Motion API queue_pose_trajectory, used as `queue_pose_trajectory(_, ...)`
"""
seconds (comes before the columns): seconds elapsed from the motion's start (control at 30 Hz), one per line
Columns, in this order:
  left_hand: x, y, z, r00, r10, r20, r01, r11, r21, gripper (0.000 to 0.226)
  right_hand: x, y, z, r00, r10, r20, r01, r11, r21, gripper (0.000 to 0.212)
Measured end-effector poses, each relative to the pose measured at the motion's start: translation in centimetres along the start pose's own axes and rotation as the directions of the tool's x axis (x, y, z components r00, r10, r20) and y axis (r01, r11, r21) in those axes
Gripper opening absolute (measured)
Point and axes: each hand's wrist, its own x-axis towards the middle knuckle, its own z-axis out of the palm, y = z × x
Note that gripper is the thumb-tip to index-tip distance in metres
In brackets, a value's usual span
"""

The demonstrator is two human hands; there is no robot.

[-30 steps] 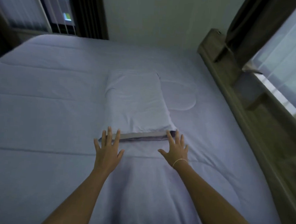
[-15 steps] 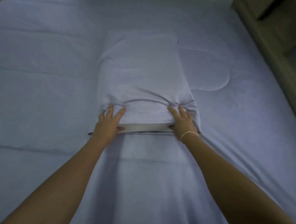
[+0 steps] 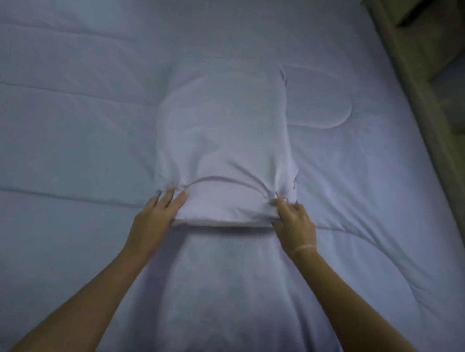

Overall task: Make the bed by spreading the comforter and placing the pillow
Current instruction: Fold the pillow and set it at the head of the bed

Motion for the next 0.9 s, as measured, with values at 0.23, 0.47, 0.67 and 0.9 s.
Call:
queue_pose_trajectory(0.23, -4.5, -4.9, 2.2, 0.833, -0.501, 0.234, 0.546, 0.812, -0.204, 0.073, -1.0, 3.9, 0.2, 0.811, 0.512, 0.283, -0.565, 0.811, 0.152, 0.056)
queue_pose_trajectory(0.47, -1.6, 0.3, -3.3, 0.819, -0.573, -0.024, 0.499, 0.733, -0.462, 0.013, -0.3, 1.1, -5.8, 0.880, 0.468, 0.081, -0.475, 0.864, 0.166, 0.024)
queue_pose_trajectory(0.67, -3.9, -0.8, -7.8, 0.865, -0.487, -0.122, 0.402, 0.817, -0.413, 0.011, -4.1, 1.9, -9.0, 0.866, 0.485, 0.119, -0.486, 0.874, -0.024, 0.016)
queue_pose_trajectory(0.9, -14.6, -4.6, -5.2, 0.947, -0.210, 0.245, 0.230, 0.972, -0.055, 0.037, -13.4, 3.8, -6.5, 0.683, 0.531, 0.501, -0.414, 0.847, -0.333, 0.021)
